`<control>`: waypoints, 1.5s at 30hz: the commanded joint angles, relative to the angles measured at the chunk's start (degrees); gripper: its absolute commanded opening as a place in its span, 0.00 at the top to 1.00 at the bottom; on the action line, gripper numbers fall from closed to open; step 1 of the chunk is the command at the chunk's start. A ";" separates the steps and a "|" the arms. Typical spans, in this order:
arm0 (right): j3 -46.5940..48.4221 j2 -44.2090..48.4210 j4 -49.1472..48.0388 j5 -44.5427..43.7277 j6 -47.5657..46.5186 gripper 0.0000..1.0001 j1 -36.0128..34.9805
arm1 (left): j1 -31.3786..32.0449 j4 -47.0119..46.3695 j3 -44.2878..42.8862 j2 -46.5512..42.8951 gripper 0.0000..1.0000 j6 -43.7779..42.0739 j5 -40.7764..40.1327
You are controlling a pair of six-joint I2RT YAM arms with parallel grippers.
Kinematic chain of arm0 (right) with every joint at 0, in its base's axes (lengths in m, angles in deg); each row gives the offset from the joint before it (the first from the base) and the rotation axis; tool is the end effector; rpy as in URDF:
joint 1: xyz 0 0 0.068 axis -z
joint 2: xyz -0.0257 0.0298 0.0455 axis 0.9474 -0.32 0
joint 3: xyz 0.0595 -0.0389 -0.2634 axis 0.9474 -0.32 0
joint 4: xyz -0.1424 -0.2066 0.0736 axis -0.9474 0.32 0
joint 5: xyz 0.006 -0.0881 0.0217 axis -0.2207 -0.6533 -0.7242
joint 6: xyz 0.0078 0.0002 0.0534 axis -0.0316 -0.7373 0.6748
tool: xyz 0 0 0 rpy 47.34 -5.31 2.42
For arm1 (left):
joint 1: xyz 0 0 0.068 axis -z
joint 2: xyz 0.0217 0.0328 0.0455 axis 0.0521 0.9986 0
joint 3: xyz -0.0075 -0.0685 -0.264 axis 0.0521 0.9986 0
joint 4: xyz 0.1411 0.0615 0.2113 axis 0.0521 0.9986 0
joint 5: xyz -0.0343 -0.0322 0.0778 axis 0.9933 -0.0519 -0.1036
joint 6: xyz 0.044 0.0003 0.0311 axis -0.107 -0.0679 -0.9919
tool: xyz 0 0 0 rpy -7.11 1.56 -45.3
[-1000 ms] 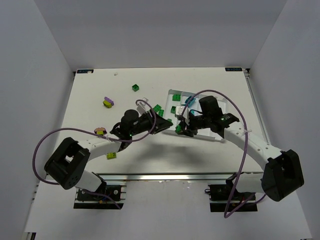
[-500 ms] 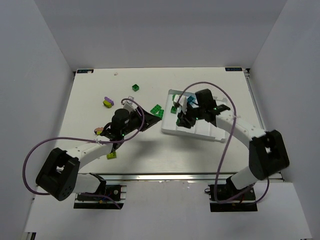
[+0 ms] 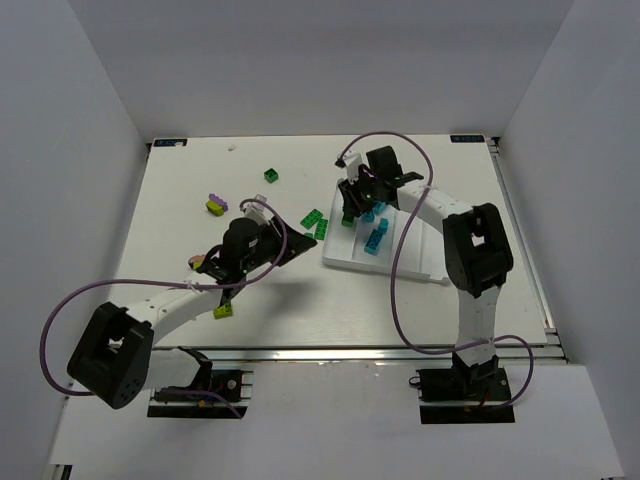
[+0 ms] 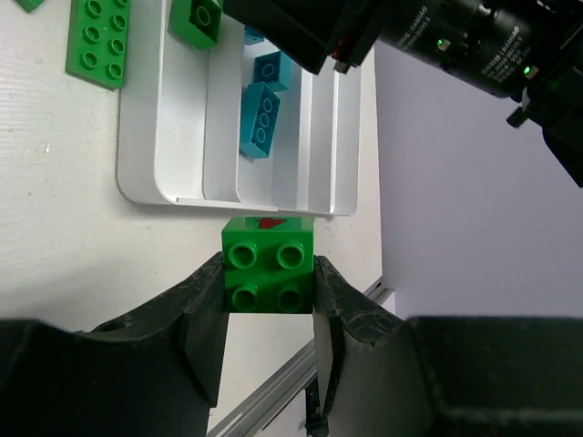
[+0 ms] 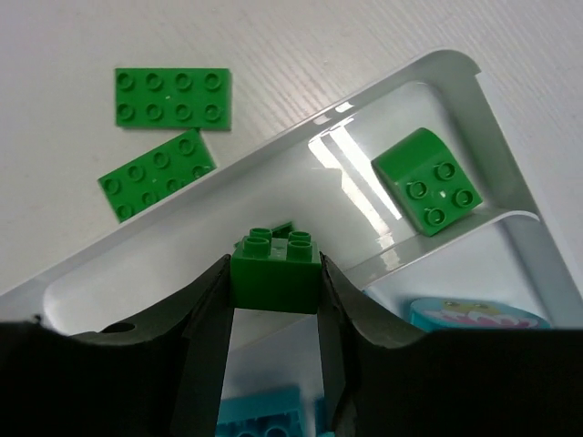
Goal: Sort the legos into containers by color
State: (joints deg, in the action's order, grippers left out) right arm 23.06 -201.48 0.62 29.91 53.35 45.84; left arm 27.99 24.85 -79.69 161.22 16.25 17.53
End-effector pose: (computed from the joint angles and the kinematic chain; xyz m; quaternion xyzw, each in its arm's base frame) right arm 0.4065 0.2061 0.2121 -0.3960 0.8156 0.1678 0.3870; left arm 0.2259 -0.1453 0.2184 -0.1348 0.8165 -0.4583 0.3243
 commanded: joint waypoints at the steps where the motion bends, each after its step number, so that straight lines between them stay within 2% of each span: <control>1: 4.66 -1.89 0.48 -1.94 1.65 0.75 0.80 | 0.31 1.72 -3.13 -1.24 0.83 -2.33 -0.93; 6: 7.56 -3.74 0.21 -1.06 0.51 0.55 1.33 | 0.92 3.13 -5.77 1.22 0.81 -4.62 -0.49; 9: 8.35 -3.57 0.91 0.08 -0.37 0.33 1.59 | 1.62 5.76 -9.36 4.64 0.80 -7.16 -0.14; 15: 6.96 2.31 1.71 4.20 -1.34 0.11 4.13 | 2.33 10.07 -17.89 13.26 0.81 -11.30 0.48; 18: 4.85 10.37 1.71 10.08 -5.02 0.11 7.64 | 2.68 13.14 -23.07 18.26 0.82 -14.10 0.13; 21: -0.25 14.53 1.52 23.70 -5.21 0.12 13.35 | 3.55 19.38 -30.08 24.57 0.83 -18.06 -0.93; 23: 3.24 14.37 8.52 30.90 -9.83 0.32 16.34 | 4.35 24.56 -33.79 27.67 0.84 -21.21 -2.59; 24: 4.74 13.58 16.83 34.59 -11.60 0.59 16.88 | 5.31 26.15 -37.11 29.07 0.84 -22.10 -3.38; 25: 5.45 13.66 19.78 35.50 -13.19 0.73 17.84 | 5.75 29.03 -38.71 31.79 0.84 -23.07 -4.00; 27: 2.75 16.28 21.31 37.17 -15.05 0.86 18.64 | 7.07 31.69 -42.83 34.26 0.84 -24.83 -6.37; 29: -4.17 19.27 18.69 37.70 -14.88 0.82 19.43 | 7.77 34.33 -45.22 37.34 0.80 -25.80 -7.51; 30: -6.30 22.33 15.80 37.70 -14.70 0.75 19.43 | 8.30 35.73 -46.28 38.22 0.79 -25.98 -8.91; 32: -10.52 24.72 13.93 37.96 -14.44 0.69 19.43 | 8.65 36.00 -48.48 40.07 0.72 -26.07 -9.36; 34: -11.85 26.75 13.13 38.23 -13.56 0.60 19.43 | 8.83 36.70 -50.32 40.95 0.63 -25.98 -11.12; 35: -12.38 27.10 13.31 38.32 -13.47 0.57 19.43 | 8.92 37.06 -50.94 41.74 0.53 -25.98 -11.65; 36: -12.47 27.46 13.83 38.23 -13.21 0.54 19.43 | 8.92 37.58 -51.56 42.18 0.49 -25.98 -12.26; 38: -12.82 27.81 14.10 38.23 -13.20 0.51 19.52 | 9.01 38.11 -53.49 43.15 0.39 -25.89 -12.53; 41: -13.70 29.04 13.75 38.32 -13.29 0.48 19.61 | 9.10 39.08 -55.42 43.68 0.34 -26.07 -12.53; 45: -14.23 30.01 13.84 38.23 -13.29 0.46 19.52 | 9.18 39.43 -56.83 42.46 0.32 -25.98 -12.53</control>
State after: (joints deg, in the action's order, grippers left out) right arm 9.62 -173.44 15.28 66.32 40.11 65.27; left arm 37.00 63.36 -133.94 205.96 -9.02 6.05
